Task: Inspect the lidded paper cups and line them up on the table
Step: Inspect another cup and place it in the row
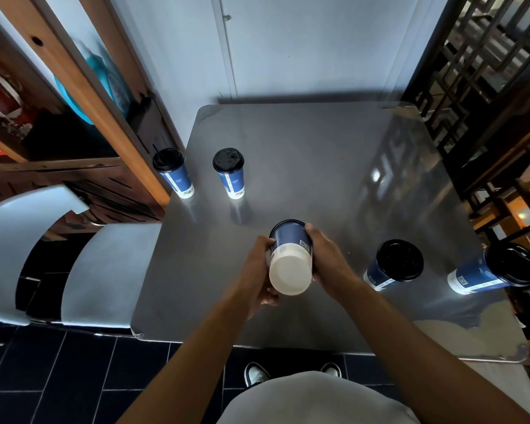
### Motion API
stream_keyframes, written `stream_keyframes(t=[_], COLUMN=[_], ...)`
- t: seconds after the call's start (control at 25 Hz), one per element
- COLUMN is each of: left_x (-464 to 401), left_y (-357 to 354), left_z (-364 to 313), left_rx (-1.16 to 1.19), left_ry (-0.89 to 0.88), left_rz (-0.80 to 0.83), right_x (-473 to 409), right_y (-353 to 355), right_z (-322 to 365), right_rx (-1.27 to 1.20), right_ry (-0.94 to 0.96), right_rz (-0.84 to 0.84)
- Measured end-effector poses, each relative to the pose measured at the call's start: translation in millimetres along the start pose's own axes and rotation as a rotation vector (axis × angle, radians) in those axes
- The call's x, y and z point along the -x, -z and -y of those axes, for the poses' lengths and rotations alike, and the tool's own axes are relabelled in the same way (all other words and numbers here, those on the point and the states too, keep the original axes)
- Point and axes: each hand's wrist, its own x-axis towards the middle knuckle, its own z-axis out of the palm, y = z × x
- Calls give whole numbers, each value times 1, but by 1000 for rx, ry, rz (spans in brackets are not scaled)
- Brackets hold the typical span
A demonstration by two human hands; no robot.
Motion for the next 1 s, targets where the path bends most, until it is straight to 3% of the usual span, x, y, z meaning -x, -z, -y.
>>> stream_keyframes(t=[0.2,0.4,0.56,0.68,0.88,1.0], left_x=[-4,-7,-4,-5,-2,1], left_y=[6,0,-3,-2,6,1], left_z=[-2,-2,-4,-5,-6,-9], left_rx=[-25,244,311,274,-3,34], left_ry=[23,-11,11,9,44,-9], left_rz=[75,106,150,179,66,70], right_x=[11,16,16,15,8,10], right_y=[4,-2,-3,-3,3,2], right_z=[8,9,7,7,5,6], right_rx=[284,166,108,120,155,240], right_ry=[129,187,201,205,219,223], right_rz=[27,-30,-44,-52,-98,-69])
